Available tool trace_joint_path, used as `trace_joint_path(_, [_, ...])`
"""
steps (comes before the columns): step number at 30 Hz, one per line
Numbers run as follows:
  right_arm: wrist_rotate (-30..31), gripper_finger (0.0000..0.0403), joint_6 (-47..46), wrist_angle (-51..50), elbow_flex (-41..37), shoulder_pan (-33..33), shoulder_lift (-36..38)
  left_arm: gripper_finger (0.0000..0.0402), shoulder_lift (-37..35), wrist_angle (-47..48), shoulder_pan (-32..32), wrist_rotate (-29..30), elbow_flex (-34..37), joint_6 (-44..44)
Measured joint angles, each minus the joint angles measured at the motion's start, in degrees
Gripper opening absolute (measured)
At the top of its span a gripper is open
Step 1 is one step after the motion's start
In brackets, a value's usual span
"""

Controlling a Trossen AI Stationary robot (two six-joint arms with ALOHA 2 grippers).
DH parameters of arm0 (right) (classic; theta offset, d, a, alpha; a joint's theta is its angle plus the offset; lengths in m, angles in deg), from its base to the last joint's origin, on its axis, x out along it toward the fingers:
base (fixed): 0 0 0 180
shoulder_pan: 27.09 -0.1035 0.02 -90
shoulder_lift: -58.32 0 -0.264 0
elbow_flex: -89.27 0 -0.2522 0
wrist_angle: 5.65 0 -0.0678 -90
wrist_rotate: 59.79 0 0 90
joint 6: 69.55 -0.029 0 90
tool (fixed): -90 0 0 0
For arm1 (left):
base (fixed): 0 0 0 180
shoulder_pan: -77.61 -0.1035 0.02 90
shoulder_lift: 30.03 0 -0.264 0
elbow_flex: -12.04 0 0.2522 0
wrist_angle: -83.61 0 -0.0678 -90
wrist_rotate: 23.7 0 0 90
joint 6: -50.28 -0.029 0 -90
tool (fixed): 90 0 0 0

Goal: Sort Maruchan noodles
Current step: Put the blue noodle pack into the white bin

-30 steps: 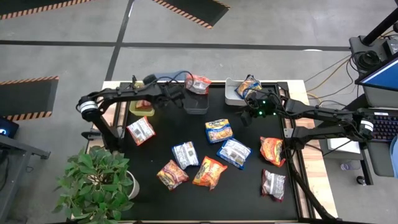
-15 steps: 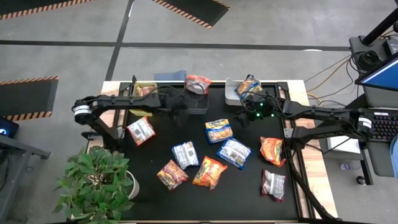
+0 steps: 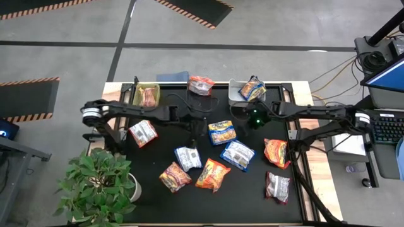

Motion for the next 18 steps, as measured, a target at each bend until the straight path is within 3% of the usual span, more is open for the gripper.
trace_joint_path(4, [0.04,0.0203,0.23,0.08,-0.05,-0.02,-3.27,0.0,5.65,-7.78,0.0,0.05,0.0,2.72])
trace_joint_path(8, [0.05,0.0203,0.89,2.82,-0.07,0.0,-6.06,0.0,9.94,-8.96,0.0,0.37,-0.48,3.37])
trace_joint_path(11, [0.0,0.0205,0.94,5.66,-0.09,0.0,-8.01,0.0,12.49,-9.81,-0.13,4.43,-0.59,3.38])
trace_joint_path(14, [-0.04,0.0218,0.92,7.09,-0.09,0.02,-9.69,0.0,15.04,-10.14,-0.14,8.51,-0.63,3.53])
trace_joint_path(18, [-0.04,0.0251,0.48,7.75,-0.09,0.02,-11.82,0.0,17.03,-9.66,-0.2,8.97,-0.8,4.06])
